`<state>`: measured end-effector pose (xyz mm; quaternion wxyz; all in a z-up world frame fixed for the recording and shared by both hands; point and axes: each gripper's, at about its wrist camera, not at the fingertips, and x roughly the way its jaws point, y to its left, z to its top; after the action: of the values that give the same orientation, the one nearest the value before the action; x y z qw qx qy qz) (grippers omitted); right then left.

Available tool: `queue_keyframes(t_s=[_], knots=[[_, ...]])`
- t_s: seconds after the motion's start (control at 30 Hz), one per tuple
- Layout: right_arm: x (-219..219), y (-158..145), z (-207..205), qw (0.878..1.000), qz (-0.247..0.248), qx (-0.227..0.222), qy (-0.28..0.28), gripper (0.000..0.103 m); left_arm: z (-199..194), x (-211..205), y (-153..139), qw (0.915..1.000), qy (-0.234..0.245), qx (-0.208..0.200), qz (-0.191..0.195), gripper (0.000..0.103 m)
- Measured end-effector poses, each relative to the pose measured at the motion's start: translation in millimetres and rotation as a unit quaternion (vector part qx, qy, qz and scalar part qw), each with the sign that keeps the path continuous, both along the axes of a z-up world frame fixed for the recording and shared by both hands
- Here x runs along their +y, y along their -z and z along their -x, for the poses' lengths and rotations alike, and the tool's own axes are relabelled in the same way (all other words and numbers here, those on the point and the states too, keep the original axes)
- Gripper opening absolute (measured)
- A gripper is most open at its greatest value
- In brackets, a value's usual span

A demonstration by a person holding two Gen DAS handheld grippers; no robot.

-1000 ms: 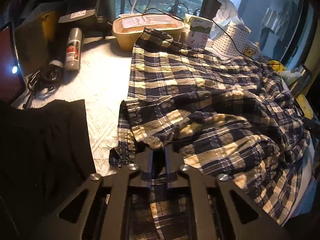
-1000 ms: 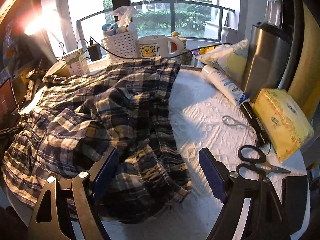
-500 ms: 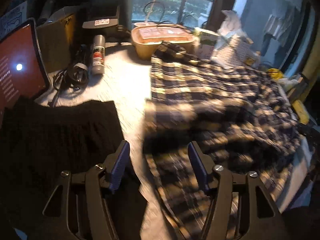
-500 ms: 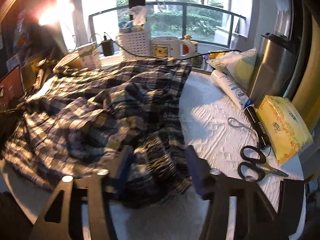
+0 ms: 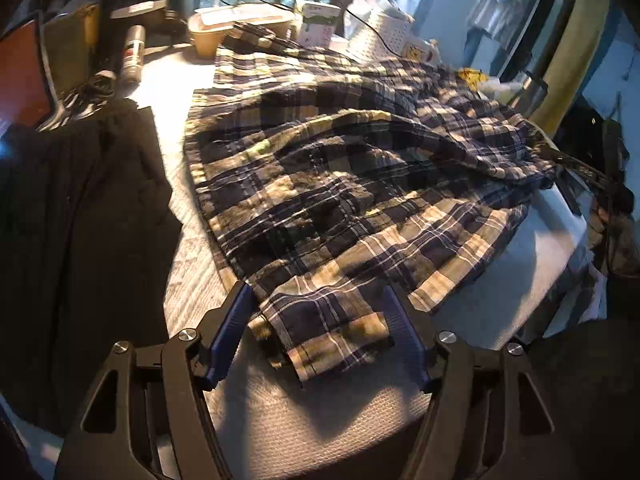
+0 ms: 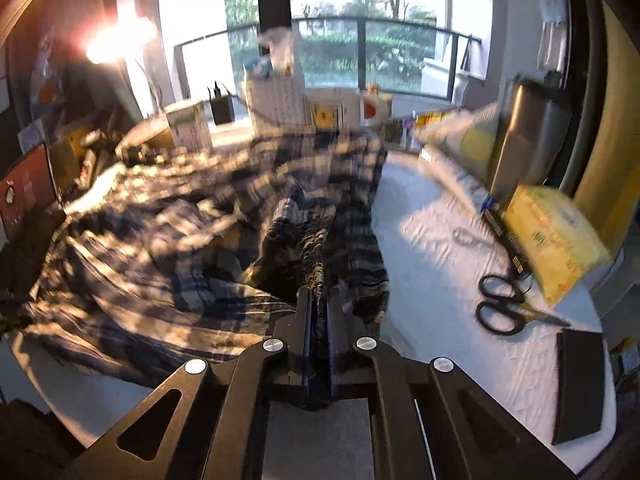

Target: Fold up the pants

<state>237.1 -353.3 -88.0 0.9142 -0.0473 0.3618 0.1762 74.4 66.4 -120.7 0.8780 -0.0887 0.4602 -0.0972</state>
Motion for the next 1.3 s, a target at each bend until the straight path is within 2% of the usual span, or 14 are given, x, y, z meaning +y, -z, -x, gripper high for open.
queue_keyframes(t_s=[0.07, 0.13, 0.2, 0.27, 0.47, 0.53, 0.6, 0.73, 0.8, 0.9, 0.97, 1.03, 1.13, 1.3], knots=[[3.2, -15.1, 8.4, 1.000, -0.005, -0.020, 0.006, 0.006, 2.0, -0.6, 1.0, 0.9999, -0.005, -0.011, -0.006, 0.062], [5.9, -28.4, 17.6, 0.999, -0.007, -0.038, 0.011, 0.006, 4.4, 1.8, 2.7, 0.9990, -0.020, -0.020, -0.034, 0.018], [8.3, -40.3, 26.7, 0.998, -0.005, -0.054, 0.013, 0.006, 3.5, 10.7, 1.9, 0.9991, -0.030, -0.013, -0.027, 0.006], [7.9, -50.2, 35.3, 0.998, -0.006, -0.066, 0.015, 0.006, 5.6, 18.2, -5.3, 0.9989, -0.038, -0.019, -0.017, 0.005], [0.9, -79.1, 57.7, 0.996, -0.012, -0.092, 0.019, 0.006, 19.6, 37.0, -59.6, 0.9958, -0.046, -0.076, 0.021, 0.005], [-3.0, -84.7, 63.2, 0.995, -0.016, -0.096, 0.022, 0.006, 22.8, 45.1, -69.8, 0.9951, -0.049, -0.079, 0.034, 0.005], [-4.3, -83.5, 66.2, 0.995, -0.007, -0.094, 0.026, 0.006, 26.3, 49.6, -68.9, 0.9955, -0.053, -0.075, 0.025, 0.005], [-14.5, -45.4, 50.9, 0.998, 0.006, -0.043, 0.050, 0.006, 20.8, 50.2, -29.0, 0.9991, -0.040, -0.003, 0.011, 0.005], [-19.8, -12.7, 38.6, 0.998, 0.009, 0.001, 0.059, 0.006, 22.2, 40.3, -4.2, 0.9991, -0.017, 0.038, -0.009, 0.005], [-25.5, 26.7, 31.4, 0.996, 0.005, 0.051, 0.066, 0.006, 30.8, 32.8, 4.4, 0.9986, -0.002, 0.046, -0.024, 0.005], [-31.5, 38.6, 32.7, 0.995, -0.005, 0.064, 0.071, 0.017, 33.7, 35.8, 0.1, 0.9989, -0.002, 0.043, -0.020, 0.005], [-37.7, 38.7, 37.7, 0.995, -0.003, 0.059, 0.081, 0.034, 36.4, 40.6, -5.6, 0.9990, -0.004, 0.038, -0.021, 0.006], [-46.2, 34.6, 44.4, 0.995, -0.006, 0.055, 0.087, 0.042, 38.8, 52.5, -17.4, 0.9994, -0.015, 0.023, -0.019, 0.006], [-56.2, 13.2, 51.6, 0.995, 0.002, 0.022, 0.100, 0.042, 26.2, 65.9, -37.6, 0.9982, -0.043, -0.011, -0.039, 0.006]])
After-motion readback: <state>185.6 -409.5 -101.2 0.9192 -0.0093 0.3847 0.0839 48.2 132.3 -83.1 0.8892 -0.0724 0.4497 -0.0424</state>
